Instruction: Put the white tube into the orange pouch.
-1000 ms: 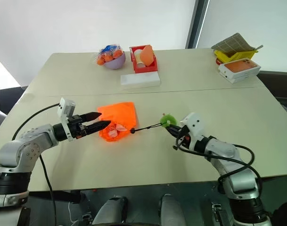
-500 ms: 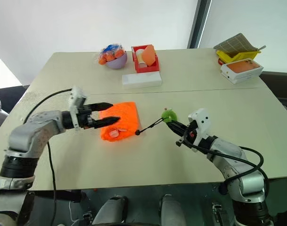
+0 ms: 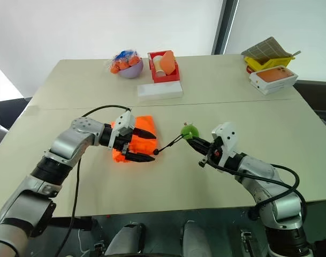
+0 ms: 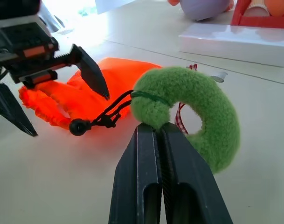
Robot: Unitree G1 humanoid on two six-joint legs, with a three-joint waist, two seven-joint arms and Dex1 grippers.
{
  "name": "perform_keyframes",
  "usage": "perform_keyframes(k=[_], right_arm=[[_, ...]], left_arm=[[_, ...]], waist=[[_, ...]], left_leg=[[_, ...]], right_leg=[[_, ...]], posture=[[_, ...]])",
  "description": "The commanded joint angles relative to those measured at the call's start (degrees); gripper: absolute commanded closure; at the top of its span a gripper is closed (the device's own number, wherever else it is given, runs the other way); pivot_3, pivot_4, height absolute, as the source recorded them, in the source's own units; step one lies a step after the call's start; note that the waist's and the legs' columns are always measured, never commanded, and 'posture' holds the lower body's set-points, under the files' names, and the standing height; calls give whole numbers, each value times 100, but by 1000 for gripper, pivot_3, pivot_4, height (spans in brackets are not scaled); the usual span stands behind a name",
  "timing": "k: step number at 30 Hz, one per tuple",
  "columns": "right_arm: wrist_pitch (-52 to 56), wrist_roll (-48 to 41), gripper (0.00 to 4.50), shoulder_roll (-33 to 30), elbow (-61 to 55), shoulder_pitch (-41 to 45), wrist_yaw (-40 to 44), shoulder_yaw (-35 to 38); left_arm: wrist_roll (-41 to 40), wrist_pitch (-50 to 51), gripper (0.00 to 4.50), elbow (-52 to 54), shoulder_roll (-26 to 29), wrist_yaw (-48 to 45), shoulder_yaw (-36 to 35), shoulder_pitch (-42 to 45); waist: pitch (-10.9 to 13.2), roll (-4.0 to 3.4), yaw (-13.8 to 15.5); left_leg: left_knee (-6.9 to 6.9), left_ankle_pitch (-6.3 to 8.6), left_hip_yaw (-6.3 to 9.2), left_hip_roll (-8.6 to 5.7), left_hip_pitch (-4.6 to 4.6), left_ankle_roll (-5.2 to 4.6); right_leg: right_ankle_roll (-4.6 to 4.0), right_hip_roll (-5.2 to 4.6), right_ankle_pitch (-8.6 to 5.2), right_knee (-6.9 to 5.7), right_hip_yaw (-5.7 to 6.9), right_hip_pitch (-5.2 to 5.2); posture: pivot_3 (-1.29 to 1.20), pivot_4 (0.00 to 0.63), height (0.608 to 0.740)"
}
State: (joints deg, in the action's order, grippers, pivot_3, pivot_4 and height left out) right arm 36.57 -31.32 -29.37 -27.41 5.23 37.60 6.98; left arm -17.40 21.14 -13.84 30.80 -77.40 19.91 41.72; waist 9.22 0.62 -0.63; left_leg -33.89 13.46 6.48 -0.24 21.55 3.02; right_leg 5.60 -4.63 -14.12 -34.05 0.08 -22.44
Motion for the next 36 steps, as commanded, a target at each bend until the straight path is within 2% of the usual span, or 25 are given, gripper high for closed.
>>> perform_keyframes(k=[1,9,10,12,18,19,26,31,34,35,36], right_arm=[[-118,-71,4500,-50,-310,32,0,-15],[-155,-65,4500,-7,-352,93,-54,-104],[-158,-63,4500,-3,-350,100,-60,-112],[-163,-61,4500,4,-347,116,-67,-128],[-191,-54,4500,4,-312,174,-91,-156],[-198,-49,4500,3,-300,188,-95,-157],[-222,-32,4500,5,-250,246,-116,-164],[-228,-44,4500,19,-233,250,-118,-189],[-236,-43,4500,22,-200,282,-107,-203],[-239,-44,4500,22,-189,293,-103,-205],[-242,-45,4500,25,-181,304,-100,-207]], left_arm=[[129,-150,44,-265,-138,-278,65,259],[380,-186,44,-690,-319,-566,118,452],[397,-187,278,-715,-334,-576,110,462],[418,-182,889,-743,-354,-606,97,473],[474,-106,4120,-755,-350,-735,101,474],[485,-101,4432,-751,-346,-738,103,470],[618,-251,4431,-820,-404,-484,-18,411],[184,336,1885,-683,-446,-540,-343,450],[197,355,289,-765,-465,-379,-460,503],[226,328,67,-793,-447,-383,-466,510],[253,302,67,-803,-414,-424,-453,510]], waist=[[0,1,-1],[1,1,-4],[1,1,-3],[1,1,-2],[1,1,-6],[1,1,-6],[1,1,-4],[1,1,-10],[1,1,-9],[1,1,-8],[1,1,-8]], left_leg=[[0,0,0,0,1,0],[0,0,1,0,0,-2],[-1,0,1,0,-1,-2],[-1,0,1,0,-1,-2],[-1,0,1,0,-1,-2],[-1,0,2,0,-2,-2],[-1,0,2,0,-2,-3],[-1,0,2,0,-3,-3],[-1,0,2,0,-4,-3],[-2,0,3,0,-4,-3],[-2,0,2,0,-5,-3]], right_leg=[[0,0,0,0,0,0],[2,2,0,-4,0,-1],[2,2,0,-3,0,0],[2,1,0,-3,0,1],[3,2,0,-6,0,1],[3,2,0,-6,0,1],[3,2,0,-6,0,2],[4,3,0,-8,0,2],[5,3,0,-9,0,2],[5,3,0,-10,0,2],[5,3,1,-10,0,3]], posture=[[0,150,740],[0,150,740],[0,150,740],[0,150,740],[0,150,740],[0,150,740],[0,150,740],[0,150,740],[0,150,740],[0,150,740],[0,150,740]])
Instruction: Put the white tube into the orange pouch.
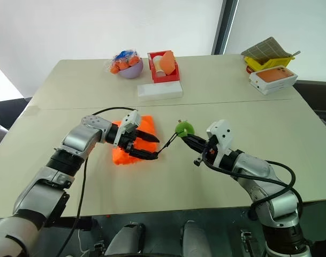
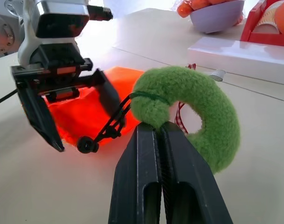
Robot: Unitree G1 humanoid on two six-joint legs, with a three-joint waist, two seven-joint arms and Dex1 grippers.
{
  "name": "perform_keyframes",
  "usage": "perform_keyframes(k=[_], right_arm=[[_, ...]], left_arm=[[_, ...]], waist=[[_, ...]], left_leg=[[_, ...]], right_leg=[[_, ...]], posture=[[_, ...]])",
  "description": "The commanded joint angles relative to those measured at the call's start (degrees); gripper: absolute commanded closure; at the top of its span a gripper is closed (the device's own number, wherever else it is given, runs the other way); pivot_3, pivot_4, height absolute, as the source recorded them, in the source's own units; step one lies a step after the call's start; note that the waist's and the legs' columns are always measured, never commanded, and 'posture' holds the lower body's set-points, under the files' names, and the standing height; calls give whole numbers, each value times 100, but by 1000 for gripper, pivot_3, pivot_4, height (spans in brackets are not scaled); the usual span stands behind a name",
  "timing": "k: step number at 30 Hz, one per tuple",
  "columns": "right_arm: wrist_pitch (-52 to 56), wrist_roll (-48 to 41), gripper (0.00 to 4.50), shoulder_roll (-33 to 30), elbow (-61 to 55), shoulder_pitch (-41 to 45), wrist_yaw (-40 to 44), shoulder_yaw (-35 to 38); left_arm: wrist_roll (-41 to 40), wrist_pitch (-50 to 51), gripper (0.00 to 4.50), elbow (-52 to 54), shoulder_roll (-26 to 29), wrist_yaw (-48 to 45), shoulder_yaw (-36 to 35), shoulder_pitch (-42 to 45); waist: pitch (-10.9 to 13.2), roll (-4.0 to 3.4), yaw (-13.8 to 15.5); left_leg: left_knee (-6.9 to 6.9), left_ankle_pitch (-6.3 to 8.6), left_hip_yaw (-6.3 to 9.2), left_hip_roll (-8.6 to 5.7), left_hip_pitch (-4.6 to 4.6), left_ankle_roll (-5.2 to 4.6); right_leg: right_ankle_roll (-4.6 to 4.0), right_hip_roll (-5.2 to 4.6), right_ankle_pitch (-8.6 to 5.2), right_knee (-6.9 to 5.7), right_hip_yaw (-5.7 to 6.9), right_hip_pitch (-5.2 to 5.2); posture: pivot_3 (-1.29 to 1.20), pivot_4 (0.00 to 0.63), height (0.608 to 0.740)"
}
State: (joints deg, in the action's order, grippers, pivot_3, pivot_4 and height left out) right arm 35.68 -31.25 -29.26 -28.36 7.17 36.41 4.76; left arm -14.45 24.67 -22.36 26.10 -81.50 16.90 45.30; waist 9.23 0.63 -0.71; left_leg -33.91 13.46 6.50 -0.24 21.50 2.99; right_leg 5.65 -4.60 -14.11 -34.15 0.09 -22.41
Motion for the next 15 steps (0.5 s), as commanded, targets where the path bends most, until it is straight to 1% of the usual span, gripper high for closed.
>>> perform_keyframes(k=[1,7,11,15], right_arm=[[-155,-55,4500,14,-86,117,23,14],[-141,-143,4500,28,-166,144,71,-1],[-107,-241,4500,-18,-296,77,161,-28],[-119,-234,4500,-20,-326,51,159,-54]], left_arm=[[-21,-73,67,55,85,-62,-132,146],[147,-158,67,170,180,-309,133,74],[292,-237,67,247,190,-479,359,13],[352,-271,67,132,134,-519,442,76]], waist=[[0,0,0],[0,0,0],[0,0,1],[0,0,3]], left_leg=[[0,0,0,0,0,0],[0,0,0,0,0,0],[0,0,0,0,0,0],[0,0,0,0,0,0]], right_leg=[[0,0,0,0,0,0],[0,1,0,-1,0,0],[-1,1,0,0,0,1],[-1,1,0,-1,0,1]], posture=[[0,150,740],[0,150,740],[0,150,740],[0,150,740]])
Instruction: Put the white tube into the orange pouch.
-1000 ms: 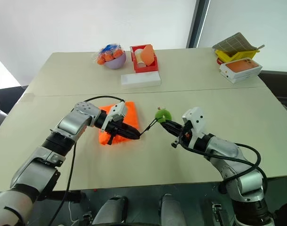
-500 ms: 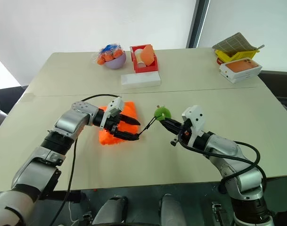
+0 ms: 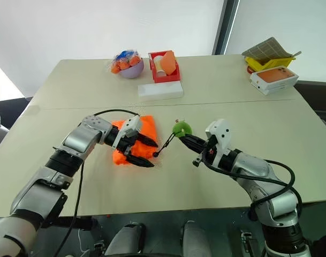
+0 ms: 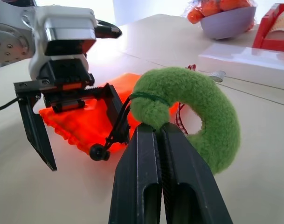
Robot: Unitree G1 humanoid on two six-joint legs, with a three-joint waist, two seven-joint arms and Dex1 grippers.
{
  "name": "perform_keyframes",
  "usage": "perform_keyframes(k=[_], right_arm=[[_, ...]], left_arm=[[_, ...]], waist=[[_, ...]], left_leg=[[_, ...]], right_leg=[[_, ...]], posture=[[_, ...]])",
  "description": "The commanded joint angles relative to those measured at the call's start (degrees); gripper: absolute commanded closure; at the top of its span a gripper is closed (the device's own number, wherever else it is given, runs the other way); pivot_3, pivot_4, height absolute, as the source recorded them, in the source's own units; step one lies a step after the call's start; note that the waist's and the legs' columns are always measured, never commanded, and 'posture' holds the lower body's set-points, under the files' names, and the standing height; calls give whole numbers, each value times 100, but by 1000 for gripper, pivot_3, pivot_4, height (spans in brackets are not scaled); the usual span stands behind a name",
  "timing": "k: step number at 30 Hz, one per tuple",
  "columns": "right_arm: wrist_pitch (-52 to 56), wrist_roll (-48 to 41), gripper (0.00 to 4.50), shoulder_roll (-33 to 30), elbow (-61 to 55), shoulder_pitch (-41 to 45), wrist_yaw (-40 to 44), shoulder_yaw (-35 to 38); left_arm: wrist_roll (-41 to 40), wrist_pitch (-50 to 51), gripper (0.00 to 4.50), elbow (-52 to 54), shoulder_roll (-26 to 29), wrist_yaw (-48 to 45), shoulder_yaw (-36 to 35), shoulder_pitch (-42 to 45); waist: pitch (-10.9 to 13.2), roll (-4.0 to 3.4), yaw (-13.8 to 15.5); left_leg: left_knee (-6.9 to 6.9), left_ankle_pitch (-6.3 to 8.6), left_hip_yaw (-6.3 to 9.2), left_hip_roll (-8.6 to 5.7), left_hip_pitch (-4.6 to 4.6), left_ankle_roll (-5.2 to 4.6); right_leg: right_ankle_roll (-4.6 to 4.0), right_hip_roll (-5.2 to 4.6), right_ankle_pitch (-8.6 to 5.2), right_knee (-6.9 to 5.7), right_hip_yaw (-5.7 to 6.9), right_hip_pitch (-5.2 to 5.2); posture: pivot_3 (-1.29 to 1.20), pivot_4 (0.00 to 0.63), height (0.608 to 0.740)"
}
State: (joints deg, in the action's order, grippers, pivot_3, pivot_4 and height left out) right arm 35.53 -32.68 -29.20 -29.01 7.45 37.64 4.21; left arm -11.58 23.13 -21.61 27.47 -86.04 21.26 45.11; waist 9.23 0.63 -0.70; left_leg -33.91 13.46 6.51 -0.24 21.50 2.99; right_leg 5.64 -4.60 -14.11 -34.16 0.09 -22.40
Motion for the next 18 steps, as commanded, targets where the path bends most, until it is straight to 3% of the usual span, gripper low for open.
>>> perform_keyframes(k=[1,6,7,9,15,16,18], right_arm=[[-110,-86,4500,-26,-263,24,31,-9],[-137,-79,4500,-8,-264,29,6,-44],[-139,-77,4500,-6,-264,29,5,-49],[-148,-79,4500,-6,-264,26,9,-45],[-204,-40,4500,5,-217,90,-2,-59],[-224,-22,4500,5,-196,111,-10,-57],[-253,0,4500,6,-167,136,-23,-55]], left_arm=[[94,-150,67,25,-5,-84,34,112],[142,-169,67,-91,-70,-134,57,171],[143,-154,297,-104,-77,-152,59,182],[152,-141,930,-105,-76,-191,74,188],[187,-185,4074,-92,-72,-201,56,164],[191,-199,4310,-87,-65,-202,46,151],[195,-213,4298,-81,-58,-199,33,136]], waist=[[0,0,0],[0,0,0],[0,0,0],[0,0,-1],[0,0,-1],[0,0,-1],[0,0,-2]], left_leg=[[0,0,0,0,0,0],[0,0,0,0,0,0],[0,0,0,0,0,0],[-1,0,0,0,0,0],[-1,0,0,0,0,0],[-1,0,0,0,0,0],[-1,0,0,0,0,0]], right_leg=[[0,0,0,0,0,0],[0,0,0,-1,0,-1],[0,0,0,-1,0,0],[0,0,0,-1,0,0],[0,0,0,-1,0,0],[0,0,0,-1,0,0],[0,0,0,-1,0,0]], posture=[[0,150,740],[0,150,740],[0,150,740],[0,150,740],[0,150,740],[0,150,740],[0,150,740]])
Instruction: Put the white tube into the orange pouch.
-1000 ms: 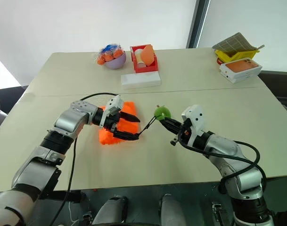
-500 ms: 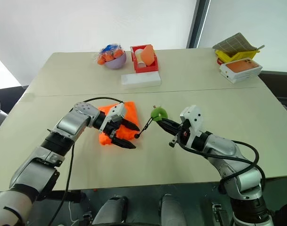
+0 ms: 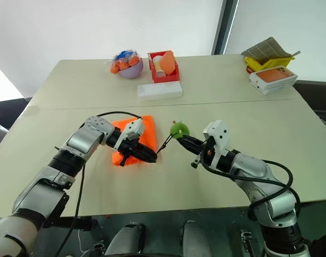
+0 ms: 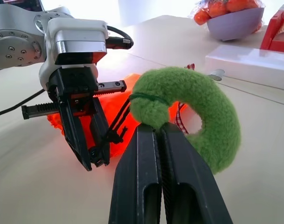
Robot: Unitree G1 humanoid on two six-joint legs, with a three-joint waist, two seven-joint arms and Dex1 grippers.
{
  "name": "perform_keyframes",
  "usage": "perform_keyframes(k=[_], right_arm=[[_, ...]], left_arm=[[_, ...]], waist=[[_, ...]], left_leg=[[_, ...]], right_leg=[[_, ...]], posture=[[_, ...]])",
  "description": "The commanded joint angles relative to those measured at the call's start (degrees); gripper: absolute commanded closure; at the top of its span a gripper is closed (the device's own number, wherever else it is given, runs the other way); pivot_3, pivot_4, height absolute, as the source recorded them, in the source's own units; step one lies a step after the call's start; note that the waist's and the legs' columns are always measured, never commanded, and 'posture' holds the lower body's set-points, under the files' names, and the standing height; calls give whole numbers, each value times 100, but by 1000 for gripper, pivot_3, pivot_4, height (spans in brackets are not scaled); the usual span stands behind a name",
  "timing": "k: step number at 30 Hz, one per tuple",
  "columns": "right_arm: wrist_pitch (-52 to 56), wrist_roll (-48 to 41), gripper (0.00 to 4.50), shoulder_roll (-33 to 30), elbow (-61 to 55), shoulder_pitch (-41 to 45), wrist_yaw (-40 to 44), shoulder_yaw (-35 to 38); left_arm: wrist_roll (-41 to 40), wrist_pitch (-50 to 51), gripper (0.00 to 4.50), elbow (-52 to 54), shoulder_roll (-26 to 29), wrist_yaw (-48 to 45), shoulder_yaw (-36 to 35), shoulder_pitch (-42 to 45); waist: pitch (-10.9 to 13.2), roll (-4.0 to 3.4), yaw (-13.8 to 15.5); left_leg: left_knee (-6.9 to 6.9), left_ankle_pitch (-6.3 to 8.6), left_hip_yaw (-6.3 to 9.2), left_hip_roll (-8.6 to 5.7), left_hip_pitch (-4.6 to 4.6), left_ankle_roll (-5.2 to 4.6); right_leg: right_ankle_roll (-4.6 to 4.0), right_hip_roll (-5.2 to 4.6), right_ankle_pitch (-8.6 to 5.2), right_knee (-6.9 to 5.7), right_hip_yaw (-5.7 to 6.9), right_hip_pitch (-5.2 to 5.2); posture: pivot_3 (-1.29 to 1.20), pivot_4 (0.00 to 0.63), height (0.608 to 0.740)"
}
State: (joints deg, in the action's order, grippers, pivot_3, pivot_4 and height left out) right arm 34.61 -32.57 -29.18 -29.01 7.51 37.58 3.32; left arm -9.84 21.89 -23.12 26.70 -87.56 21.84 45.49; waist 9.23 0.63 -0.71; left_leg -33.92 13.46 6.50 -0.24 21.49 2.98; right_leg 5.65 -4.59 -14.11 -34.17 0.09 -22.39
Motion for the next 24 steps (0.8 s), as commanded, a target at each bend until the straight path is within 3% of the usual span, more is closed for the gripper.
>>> perform_keyframes(k=[1,13,21,24], right_arm=[[-197,20,4500,21,-126,165,-50,44],[-436,219,4500,243,245,425,-265,-9],[-469,261,4500,330,271,533,-302,-35],[-481,274,4500,340,282,533,-343,0]], left_arm=[[44,-135,4298,73,27,-5,-42,83],[-74,-70,4298,-29,122,272,-414,-2],[-160,-10,193,167,284,259,-467,-151],[-197,-22,62,305,378,230,-459,-270]], waist=[[0,0,-1],[0,0,-3],[0,-1,-13],[-1,-1,-8]], left_leg=[[0,0,0,0,0,0],[-1,0,0,0,-2,0],[-1,0,1,0,-5,-1],[-1,-1,1,0,-5,-1]], right_leg=[[0,0,0,0,0,0],[0,1,1,-4,0,0],[0,2,1,-8,0,0],[-5,2,4,-9,-1,0]], posture=[[0,150,740],[0,150,740],[0,150,740],[0,150,740]])
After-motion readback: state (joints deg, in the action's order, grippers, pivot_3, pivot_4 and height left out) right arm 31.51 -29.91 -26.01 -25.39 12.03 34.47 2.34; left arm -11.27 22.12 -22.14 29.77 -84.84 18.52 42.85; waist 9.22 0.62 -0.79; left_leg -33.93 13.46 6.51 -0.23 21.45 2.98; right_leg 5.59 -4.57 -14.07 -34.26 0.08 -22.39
